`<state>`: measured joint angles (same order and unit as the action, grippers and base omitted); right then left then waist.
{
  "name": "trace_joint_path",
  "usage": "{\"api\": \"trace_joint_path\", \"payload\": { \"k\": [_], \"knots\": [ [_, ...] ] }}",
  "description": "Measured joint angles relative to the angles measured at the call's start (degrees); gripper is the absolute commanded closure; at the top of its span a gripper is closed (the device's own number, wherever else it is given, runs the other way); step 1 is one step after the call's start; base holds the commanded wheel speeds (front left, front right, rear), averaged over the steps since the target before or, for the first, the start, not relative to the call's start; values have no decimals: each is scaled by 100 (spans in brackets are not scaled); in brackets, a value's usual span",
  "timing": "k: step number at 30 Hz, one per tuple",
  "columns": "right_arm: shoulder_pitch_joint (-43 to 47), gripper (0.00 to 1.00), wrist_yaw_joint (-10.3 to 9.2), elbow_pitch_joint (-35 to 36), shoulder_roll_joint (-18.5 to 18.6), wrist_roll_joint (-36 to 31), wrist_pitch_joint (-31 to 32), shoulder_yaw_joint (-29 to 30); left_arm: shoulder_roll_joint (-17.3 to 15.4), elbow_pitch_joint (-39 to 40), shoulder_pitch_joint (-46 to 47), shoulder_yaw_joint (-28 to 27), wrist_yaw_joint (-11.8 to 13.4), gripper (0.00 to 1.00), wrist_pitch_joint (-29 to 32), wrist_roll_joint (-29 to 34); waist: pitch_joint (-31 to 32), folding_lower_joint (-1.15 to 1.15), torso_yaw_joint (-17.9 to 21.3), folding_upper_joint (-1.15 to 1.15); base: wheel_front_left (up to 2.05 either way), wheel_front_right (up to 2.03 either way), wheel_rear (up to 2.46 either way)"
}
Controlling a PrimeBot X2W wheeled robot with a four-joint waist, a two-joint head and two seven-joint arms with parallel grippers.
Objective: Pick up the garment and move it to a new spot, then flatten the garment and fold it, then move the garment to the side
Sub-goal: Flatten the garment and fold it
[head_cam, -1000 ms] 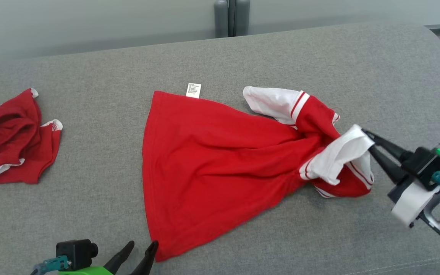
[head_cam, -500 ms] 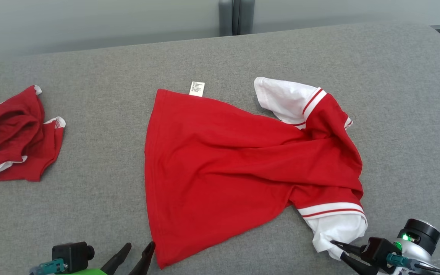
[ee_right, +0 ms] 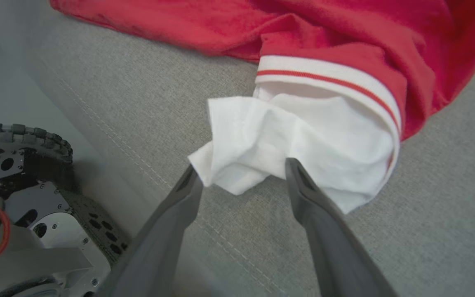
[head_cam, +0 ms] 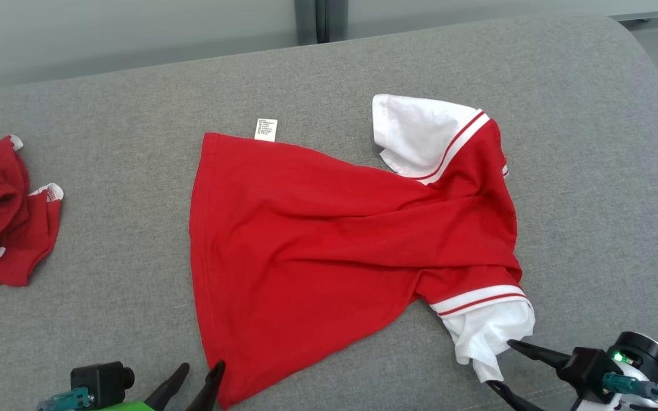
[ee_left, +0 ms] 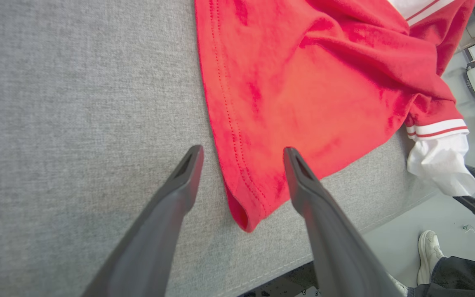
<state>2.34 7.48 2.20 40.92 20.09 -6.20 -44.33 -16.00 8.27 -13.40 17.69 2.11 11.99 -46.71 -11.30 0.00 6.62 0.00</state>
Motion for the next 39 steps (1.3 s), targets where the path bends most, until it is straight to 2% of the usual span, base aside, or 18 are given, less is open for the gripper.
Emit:
{"api": "trace_joint_path", "payload": {
  "k": [2,6,16,21,27,35,36,37,38,39],
  "knots": [
    [126,0,-74,-1,7,194,-99,190,-34,5,-41,-30,26,0,7,0,-29,0,33,0,0,0,0],
    [297,0,-369,-12,60,521,-319,643,-112,36,-92,-77,49,0,9,0,-67,0,62,0,0,0,0],
    [761,0,-520,-286,158,939,-495,910,-136,165,-174,-16,92,0,134,0,-91,0,-17,0,0,0,0],
    [892,0,-702,-547,121,1074,-549,1034,-132,180,-175,-20,96,0,144,0,-113,0,-136,0,0,0,0],
    [795,0,-759,-722,-149,1089,-590,1091,-110,209,-169,7,101,0,159,-1,-147,0,-250,0,0,0,0],
    [402,0,-732,-1043,-515,1073,-635,995,-92,208,-152,32,143,0,163,-1,-148,0,-349,0,0,0,0],
    [374,19,-697,-1090,-565,1073,-635,957,-91,209,-152,37,143,0,167,-1,-146,0,-359,0,0,0,0],
    [350,19,-682,-1134,-627,1076,-635,924,-90,208,-152,37,143,0,167,-1,-146,0,-367,0,0,0,0],
    [327,50,-679,-1177,-690,1080,-635,896,-90,209,-149,47,143,0,177,-1,-149,0,-375,0,0,0,0],
    [294,64,-633,-1218,-728,1080,-635,857,-91,208,-143,62,143,0,210,-1,-152,0,-386,0,0,0,0]
  ]
}}
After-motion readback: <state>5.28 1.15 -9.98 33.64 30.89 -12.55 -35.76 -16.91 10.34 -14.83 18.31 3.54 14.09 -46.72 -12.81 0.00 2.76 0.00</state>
